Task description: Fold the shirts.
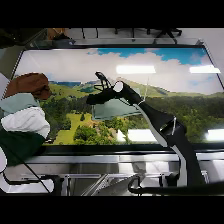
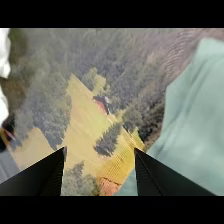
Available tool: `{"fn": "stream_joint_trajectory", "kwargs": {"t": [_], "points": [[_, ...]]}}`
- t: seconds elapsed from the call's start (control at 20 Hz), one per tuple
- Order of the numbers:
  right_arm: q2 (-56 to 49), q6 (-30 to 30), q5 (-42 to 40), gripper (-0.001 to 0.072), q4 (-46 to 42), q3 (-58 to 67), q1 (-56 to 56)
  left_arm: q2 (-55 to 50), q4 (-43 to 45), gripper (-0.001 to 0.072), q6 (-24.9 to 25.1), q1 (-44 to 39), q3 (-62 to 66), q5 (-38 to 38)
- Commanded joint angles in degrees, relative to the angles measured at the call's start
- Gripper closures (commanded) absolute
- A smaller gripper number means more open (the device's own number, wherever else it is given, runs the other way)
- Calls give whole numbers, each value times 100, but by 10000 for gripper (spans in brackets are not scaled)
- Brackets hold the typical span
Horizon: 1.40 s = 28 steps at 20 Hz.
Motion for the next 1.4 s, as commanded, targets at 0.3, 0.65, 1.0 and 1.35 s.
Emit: {"fn": "stream_joint_trajectory", "kwargs": {"t": [0.3,0.65,1.0,1.35], "points": [[1154,678,2804,229,-920,-140,-3178,52,-20,688,114,61,-273,-219],[955,13,2328,65,-1283,-1635,-3722,50,-15,688,125,61,-739,-179],[131,-695,2205,73,-72,-1694,-3222,55,-15,688,122,59,-737,-216],[341,-1093,2221,695,542,-1589,-3346,50,-9,688,125,-103,-737,-216]]}}
